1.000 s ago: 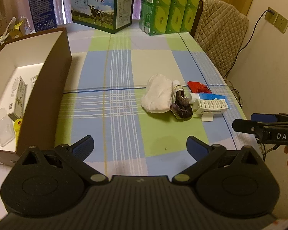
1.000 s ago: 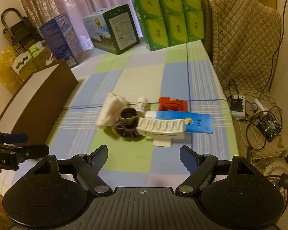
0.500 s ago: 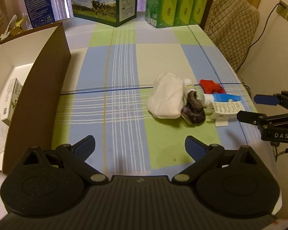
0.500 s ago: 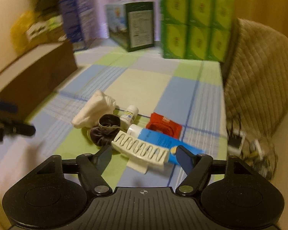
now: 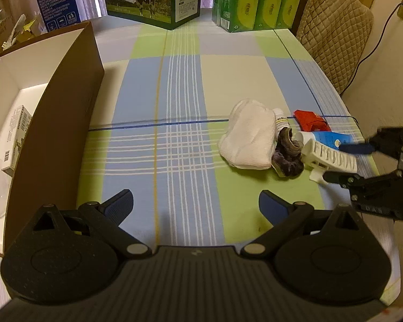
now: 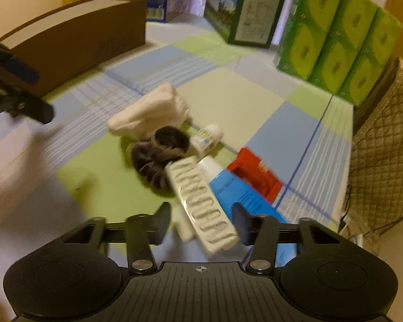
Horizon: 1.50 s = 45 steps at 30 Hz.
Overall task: Organize objects
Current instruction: 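Grasp the white ridged plastic holder with the right gripper, then grasp the white cloth with the left gripper while the right lifts the holder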
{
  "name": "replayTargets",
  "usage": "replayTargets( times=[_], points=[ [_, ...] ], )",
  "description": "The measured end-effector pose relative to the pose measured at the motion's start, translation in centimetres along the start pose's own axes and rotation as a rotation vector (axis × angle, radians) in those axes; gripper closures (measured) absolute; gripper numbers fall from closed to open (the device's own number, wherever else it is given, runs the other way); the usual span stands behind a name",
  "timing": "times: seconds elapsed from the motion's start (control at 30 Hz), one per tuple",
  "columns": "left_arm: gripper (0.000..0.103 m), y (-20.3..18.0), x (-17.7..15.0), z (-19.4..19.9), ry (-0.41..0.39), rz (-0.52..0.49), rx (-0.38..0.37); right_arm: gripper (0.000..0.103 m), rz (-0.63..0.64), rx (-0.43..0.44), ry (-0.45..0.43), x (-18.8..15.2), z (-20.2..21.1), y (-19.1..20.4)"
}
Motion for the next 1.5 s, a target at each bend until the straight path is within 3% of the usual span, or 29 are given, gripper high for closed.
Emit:
replayTargets(
  times=[0.07,0.47,0.53,0.9,1.07,1.27,1.33,1.5],
  points=[
    [0.005,0.0,0.1,-0.2,0.004,-0.002,-0.003,0.073,-0.027,0.020,0.029,-0.3,0.2,0.4],
    [0.005,-1.1,1.0,-1.7,0.019,-0.045,-0.032,0.073,-0.232,-0.009,0.010,0.6,0.2,0.5],
    [0.009,-1.4,1.5,-1.9,0.014,-0.052,-0.040,0.078,-0.251,-0.007,0.004,0.6,0.2,0.3],
    [0.016,-3.8,5.0,-4.2,-0.008,-0.104,-0.119,0.079,-0.430,-0.075,0.009,-0.9,2.5,-1.6],
    [0.032,-4.6,6.1,-6.6,0.011,-0.141,-0.132,0.079,-0.496,-0.103,0.014,-1.9,3.4,-2.6],
    [0.039,-4.9,6.4,-9.1,0.046,-0.162,-0.181,0.079,-0.550,-0.132,0.026,-3.1,3.9,-3.4],
    [0.054,-5.1,6.2,-9.6,0.059,-0.169,-0.199,0.079,-0.563,-0.138,0.030,-3.4,4.0,-3.6],
    [0.064,-5.1,5.7,-9.5,0.049,-0.185,-0.196,0.079,-0.573,-0.141,0.030,-3.5,4.1,-3.7]
  ],
)
Point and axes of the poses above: each gripper's, at about its wrist camera, not at the fingertips, and z roughly against the way its jaws point, y to its left, x to its top, the point moved 5 cm from there along -z, roughly the way its jaws point, and after that the axes turned 1 degree about y, right-handed, at the moved point
